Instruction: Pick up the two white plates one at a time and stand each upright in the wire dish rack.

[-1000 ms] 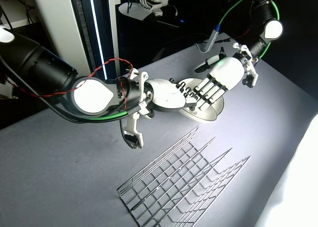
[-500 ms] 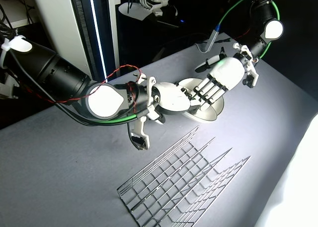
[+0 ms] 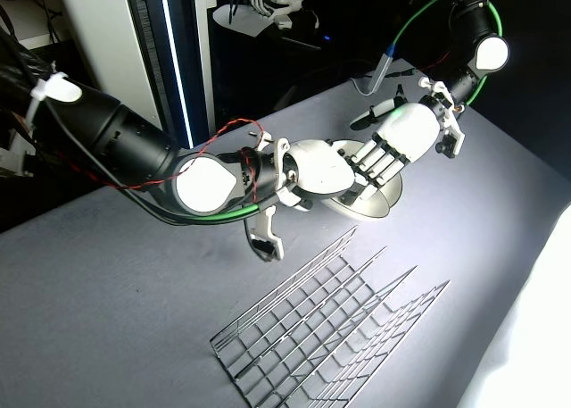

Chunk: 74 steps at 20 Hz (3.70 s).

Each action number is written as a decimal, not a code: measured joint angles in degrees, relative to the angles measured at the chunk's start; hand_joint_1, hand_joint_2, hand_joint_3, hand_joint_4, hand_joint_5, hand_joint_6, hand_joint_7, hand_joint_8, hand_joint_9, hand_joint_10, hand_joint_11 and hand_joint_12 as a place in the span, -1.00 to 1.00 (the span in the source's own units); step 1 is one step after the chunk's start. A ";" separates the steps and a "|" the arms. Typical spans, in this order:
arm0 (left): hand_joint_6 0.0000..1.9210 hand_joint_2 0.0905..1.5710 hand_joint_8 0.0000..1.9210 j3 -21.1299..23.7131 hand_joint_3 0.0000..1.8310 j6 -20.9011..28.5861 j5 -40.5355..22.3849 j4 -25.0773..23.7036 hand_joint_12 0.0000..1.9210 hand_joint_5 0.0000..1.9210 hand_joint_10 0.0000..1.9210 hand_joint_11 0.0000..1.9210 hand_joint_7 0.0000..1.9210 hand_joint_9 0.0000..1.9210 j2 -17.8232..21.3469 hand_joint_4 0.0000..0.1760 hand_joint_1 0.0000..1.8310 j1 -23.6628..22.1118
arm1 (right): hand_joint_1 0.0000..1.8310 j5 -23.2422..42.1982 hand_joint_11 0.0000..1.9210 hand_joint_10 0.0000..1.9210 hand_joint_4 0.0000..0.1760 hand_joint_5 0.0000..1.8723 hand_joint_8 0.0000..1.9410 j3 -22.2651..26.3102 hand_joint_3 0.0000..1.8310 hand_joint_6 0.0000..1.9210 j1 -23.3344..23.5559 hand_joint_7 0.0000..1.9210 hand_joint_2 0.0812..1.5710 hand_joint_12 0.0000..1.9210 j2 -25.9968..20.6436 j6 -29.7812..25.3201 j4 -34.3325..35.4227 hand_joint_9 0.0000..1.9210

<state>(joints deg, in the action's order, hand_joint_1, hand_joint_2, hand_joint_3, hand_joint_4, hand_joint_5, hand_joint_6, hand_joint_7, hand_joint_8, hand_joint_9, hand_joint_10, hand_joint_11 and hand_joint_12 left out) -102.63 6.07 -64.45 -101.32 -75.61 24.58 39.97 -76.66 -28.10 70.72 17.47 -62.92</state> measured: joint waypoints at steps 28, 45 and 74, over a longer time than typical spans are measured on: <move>-0.99 0.40 -1.00 13.11 -1.00 12.24 -0.74 4.33 -1.00 -0.97 -1.00 -1.00 -0.99 -1.00 22.91 -1.00 -1.00 -8.70 | 0.49 0.48 -0.28 0.27 -1.00 0.01 -0.09 12.57 -1.00 0.16 8.39 0.04 0.40 0.42 -11.47 -0.85 9.38 -0.16; -1.00 0.40 -1.00 13.94 -1.00 12.41 0.37 7.08 -1.00 -0.99 -1.00 -1.00 -1.00 -1.00 25.59 -1.00 -1.00 -5.99 | 0.50 -9.38 -0.21 0.23 -1.00 0.01 -0.14 22.18 -1.00 0.14 13.75 0.04 0.38 0.49 -18.97 -2.95 47.98 -0.06; -0.99 0.39 -1.00 21.64 -1.00 5.11 13.70 11.15 -1.00 -0.98 -1.00 -1.00 -1.00 -1.00 20.37 -1.00 -1.00 4.61 | 0.62 -16.11 -0.21 -0.01 -1.00 0.01 -0.20 13.88 -1.00 0.06 14.14 0.12 0.37 0.66 -23.39 -2.62 70.34 -0.06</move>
<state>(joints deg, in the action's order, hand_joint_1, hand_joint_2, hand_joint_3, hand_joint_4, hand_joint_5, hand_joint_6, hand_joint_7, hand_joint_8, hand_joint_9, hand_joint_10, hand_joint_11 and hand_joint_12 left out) -80.99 11.18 -50.74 -90.17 -55.24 29.19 23.86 -62.78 -13.96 47.33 14.85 7.42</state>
